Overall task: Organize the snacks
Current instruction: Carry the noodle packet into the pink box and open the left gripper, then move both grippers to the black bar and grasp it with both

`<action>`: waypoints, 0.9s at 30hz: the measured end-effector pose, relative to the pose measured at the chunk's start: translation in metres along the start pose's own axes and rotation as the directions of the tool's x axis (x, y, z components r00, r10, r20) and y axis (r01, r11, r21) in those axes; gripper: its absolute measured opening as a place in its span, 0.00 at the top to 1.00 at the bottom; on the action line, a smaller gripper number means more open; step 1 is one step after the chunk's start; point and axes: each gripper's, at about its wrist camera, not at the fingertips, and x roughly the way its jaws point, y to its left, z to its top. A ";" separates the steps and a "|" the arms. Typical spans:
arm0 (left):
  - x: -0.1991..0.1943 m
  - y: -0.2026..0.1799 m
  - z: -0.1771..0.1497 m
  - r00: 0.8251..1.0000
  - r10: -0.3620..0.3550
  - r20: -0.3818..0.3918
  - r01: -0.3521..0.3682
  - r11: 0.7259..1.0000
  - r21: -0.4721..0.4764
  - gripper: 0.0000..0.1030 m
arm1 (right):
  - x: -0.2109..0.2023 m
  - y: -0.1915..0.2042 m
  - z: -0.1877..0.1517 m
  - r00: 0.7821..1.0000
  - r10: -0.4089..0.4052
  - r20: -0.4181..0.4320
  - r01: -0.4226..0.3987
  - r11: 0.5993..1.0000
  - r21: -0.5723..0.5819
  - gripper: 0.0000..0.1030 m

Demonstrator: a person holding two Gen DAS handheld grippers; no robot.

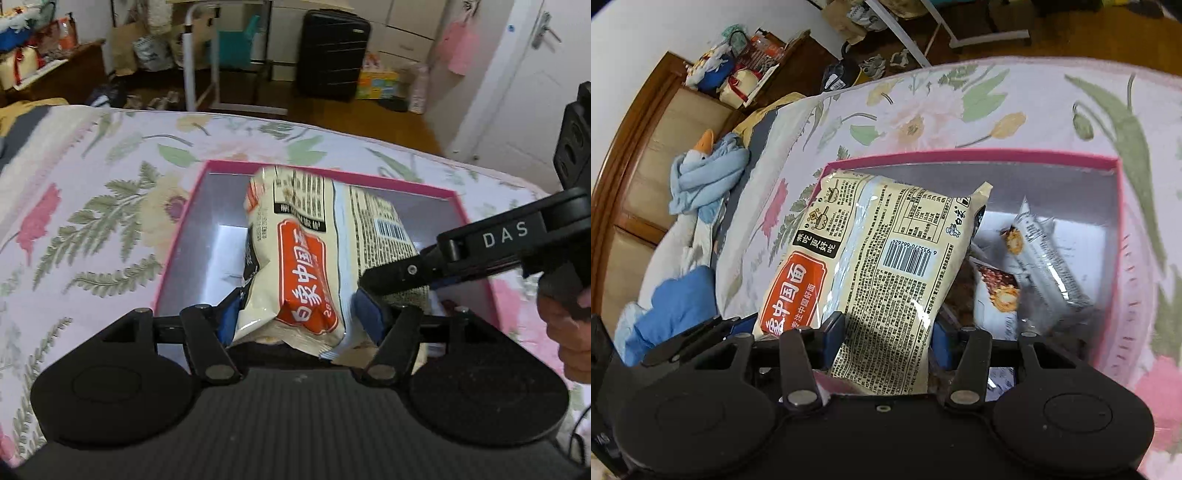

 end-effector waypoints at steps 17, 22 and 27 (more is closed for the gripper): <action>-0.054 -0.094 -0.009 0.995 0.039 0.090 -0.059 0.972 0.226 0.35 | -0.148 -0.017 -0.050 0.981 -0.180 0.067 0.189 0.966 -0.174 0.39; -0.068 -0.151 -0.008 0.994 -0.047 0.096 0.014 0.947 0.321 0.35 | -0.207 -0.050 -0.074 0.959 -0.264 0.105 0.275 0.954 -0.120 0.39; -0.061 -0.205 -0.006 0.989 -0.139 0.043 0.116 0.934 0.337 0.35 | -0.261 -0.096 -0.094 0.933 -0.267 0.242 0.294 0.952 -0.085 0.35</action>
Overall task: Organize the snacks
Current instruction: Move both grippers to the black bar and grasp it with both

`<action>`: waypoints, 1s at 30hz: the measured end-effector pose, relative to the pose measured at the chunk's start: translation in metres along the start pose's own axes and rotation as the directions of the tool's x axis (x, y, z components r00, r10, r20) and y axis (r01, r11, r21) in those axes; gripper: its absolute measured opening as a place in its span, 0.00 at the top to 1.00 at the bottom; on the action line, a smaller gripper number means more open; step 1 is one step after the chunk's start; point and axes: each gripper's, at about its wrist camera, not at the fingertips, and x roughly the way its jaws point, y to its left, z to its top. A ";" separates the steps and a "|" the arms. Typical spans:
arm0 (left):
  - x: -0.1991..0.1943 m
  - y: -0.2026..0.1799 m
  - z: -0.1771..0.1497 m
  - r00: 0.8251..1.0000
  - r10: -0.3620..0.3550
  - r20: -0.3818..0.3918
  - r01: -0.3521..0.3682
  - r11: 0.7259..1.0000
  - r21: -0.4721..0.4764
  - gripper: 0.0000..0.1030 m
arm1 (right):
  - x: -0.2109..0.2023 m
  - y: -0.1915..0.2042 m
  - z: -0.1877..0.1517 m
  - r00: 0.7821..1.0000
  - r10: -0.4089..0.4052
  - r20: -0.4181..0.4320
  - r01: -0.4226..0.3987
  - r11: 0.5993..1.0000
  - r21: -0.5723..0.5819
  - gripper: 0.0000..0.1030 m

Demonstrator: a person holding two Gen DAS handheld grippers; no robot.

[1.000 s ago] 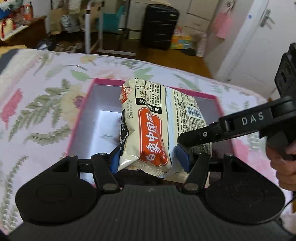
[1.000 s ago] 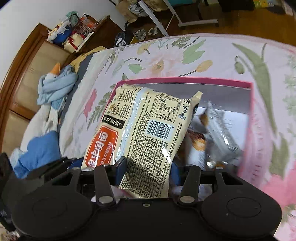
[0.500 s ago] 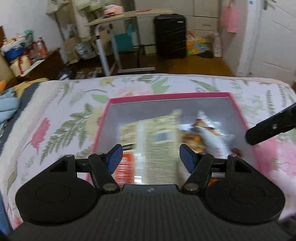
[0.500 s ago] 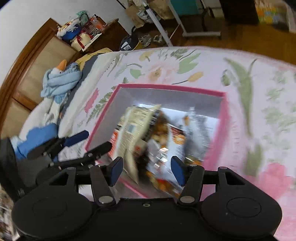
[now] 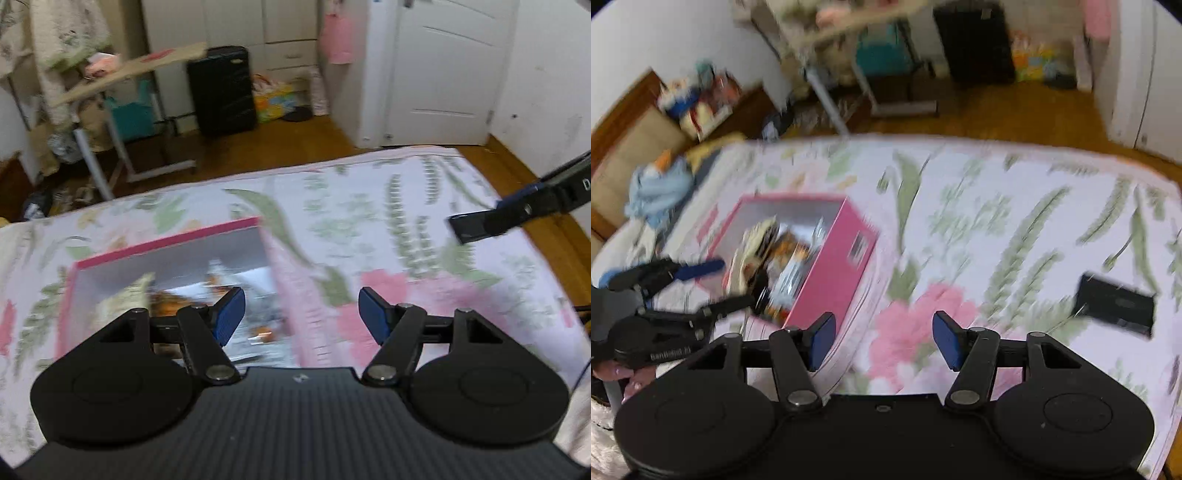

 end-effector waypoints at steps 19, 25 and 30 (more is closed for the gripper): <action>0.170 -0.140 0.036 0.954 -0.289 -0.072 0.278 0.951 -0.136 0.38 | 0.023 -0.205 -0.041 0.931 -0.310 0.195 0.248 0.925 0.287 0.35; 0.233 -0.154 0.040 0.943 -0.320 -0.096 0.284 0.918 -0.276 0.38 | 0.056 -0.229 -0.049 0.905 -0.390 0.170 0.356 0.913 0.200 0.35; 0.275 -0.158 0.050 0.930 -0.350 -0.117 0.290 0.889 -0.353 0.40 | 0.068 -0.250 -0.056 0.911 -0.375 0.174 0.340 0.919 0.198 0.33</action>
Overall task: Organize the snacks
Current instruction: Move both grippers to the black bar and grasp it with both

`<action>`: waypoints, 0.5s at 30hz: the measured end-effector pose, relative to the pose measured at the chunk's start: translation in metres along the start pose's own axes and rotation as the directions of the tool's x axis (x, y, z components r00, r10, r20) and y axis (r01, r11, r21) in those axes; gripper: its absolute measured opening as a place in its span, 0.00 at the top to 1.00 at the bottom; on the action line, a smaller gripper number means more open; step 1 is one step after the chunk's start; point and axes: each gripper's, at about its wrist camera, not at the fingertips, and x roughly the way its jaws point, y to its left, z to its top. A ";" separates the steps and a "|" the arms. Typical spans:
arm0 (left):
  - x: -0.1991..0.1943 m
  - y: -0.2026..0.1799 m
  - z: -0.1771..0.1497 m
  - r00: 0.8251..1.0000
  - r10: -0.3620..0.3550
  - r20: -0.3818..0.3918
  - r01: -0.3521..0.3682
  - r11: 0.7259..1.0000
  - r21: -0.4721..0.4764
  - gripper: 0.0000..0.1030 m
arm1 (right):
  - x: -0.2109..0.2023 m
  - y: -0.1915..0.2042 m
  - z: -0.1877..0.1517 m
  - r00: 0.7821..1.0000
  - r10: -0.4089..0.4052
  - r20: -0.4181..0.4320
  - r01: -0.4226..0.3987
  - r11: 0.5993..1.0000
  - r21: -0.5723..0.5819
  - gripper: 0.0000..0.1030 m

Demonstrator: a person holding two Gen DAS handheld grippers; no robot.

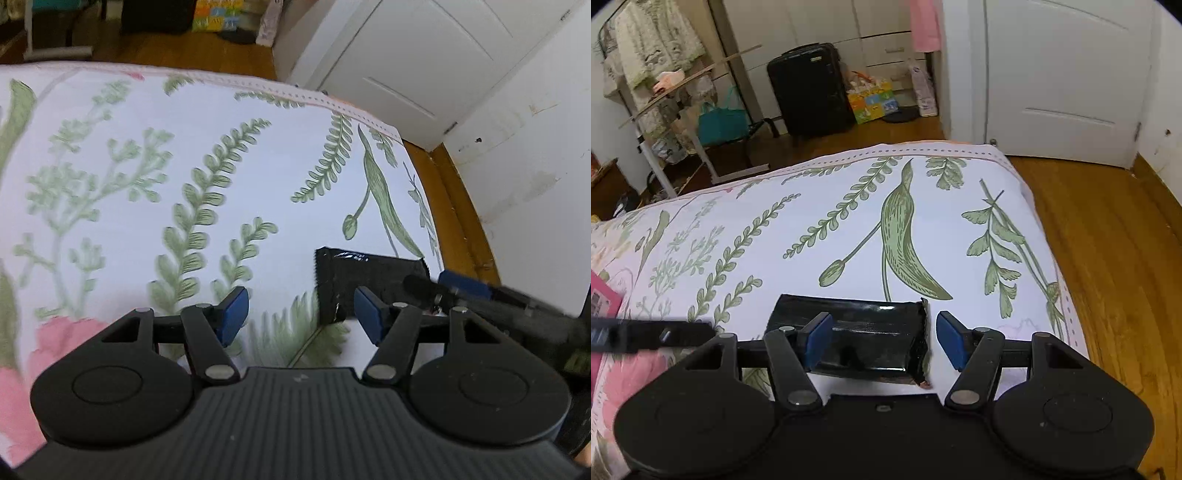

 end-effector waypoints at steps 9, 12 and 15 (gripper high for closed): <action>0.029 -0.014 -0.007 1.000 -0.010 0.026 0.008 0.997 0.073 0.56 | 0.014 -0.014 -0.004 0.994 0.078 -0.071 -0.068 0.988 0.140 0.42; 0.031 -0.017 -0.010 0.999 -0.039 0.015 0.038 0.997 0.063 0.56 | 0.015 -0.016 -0.002 0.981 0.165 -0.099 -0.142 0.968 0.209 0.58; 0.028 -0.018 -0.011 0.999 -0.037 0.014 0.036 0.997 0.067 0.57 | 0.014 -0.011 -0.003 0.980 0.157 -0.119 -0.131 0.970 0.204 0.59</action>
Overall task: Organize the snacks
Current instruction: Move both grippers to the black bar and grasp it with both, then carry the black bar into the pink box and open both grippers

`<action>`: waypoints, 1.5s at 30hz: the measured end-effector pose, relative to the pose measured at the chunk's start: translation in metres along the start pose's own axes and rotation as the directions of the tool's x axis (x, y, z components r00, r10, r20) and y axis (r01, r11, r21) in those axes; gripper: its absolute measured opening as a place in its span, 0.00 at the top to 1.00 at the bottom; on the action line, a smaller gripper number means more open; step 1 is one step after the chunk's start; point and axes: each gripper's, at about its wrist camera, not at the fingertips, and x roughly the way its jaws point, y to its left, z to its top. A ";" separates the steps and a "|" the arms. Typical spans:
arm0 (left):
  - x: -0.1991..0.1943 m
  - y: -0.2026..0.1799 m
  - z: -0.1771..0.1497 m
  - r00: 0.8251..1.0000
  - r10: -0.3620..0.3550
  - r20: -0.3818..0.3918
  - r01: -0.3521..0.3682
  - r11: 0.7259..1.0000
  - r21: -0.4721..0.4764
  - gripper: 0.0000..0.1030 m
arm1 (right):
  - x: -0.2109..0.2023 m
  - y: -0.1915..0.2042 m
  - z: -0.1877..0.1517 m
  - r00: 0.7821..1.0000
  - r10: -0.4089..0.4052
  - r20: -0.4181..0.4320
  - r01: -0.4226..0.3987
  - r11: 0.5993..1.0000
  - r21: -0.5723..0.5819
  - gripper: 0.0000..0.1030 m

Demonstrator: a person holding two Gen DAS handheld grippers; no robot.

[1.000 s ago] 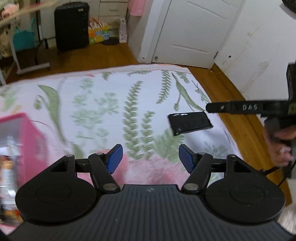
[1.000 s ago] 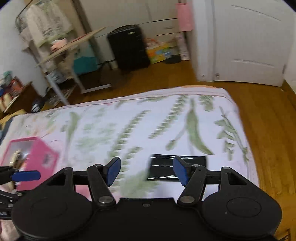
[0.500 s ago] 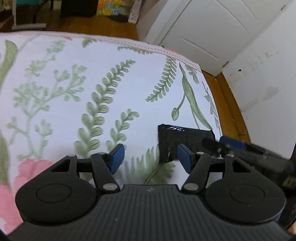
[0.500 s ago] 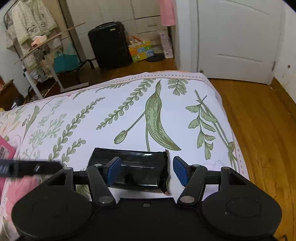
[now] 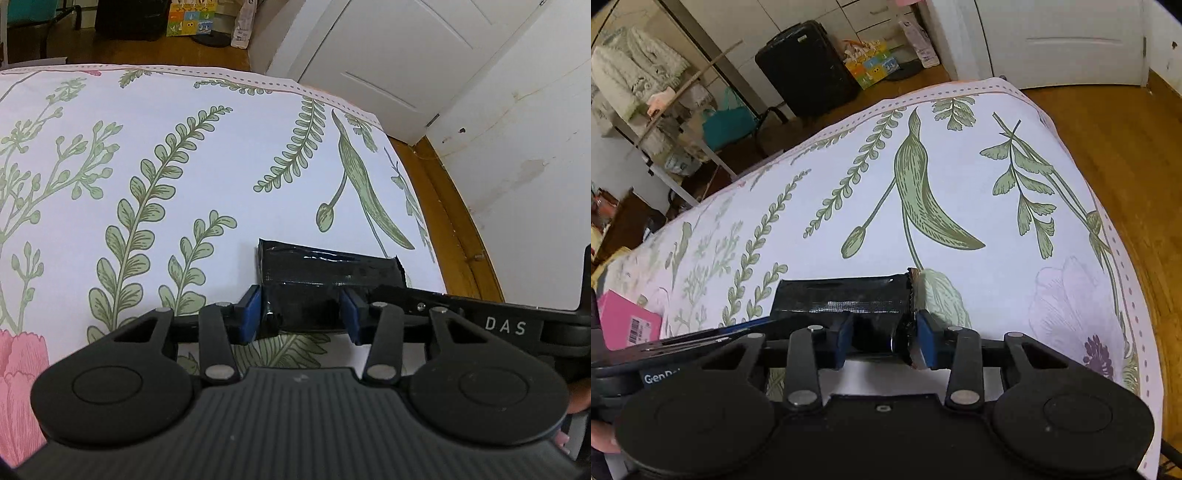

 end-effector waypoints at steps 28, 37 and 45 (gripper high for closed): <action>-0.155 0.019 -0.030 0.998 0.060 0.036 -0.061 0.997 0.040 0.57 | -0.041 0.113 -0.023 0.967 0.027 -0.252 -0.057 0.992 -0.113 0.55; -0.227 0.032 -0.044 0.993 0.063 0.103 -0.066 0.997 0.027 0.57 | -0.073 0.175 -0.037 0.974 0.021 -0.226 -0.072 0.972 -0.223 0.56; -0.295 0.055 -0.046 0.979 0.072 0.192 -0.073 0.997 -0.001 0.57 | -0.104 0.233 -0.046 0.982 0.067 -0.179 -0.116 0.952 -0.283 0.56</action>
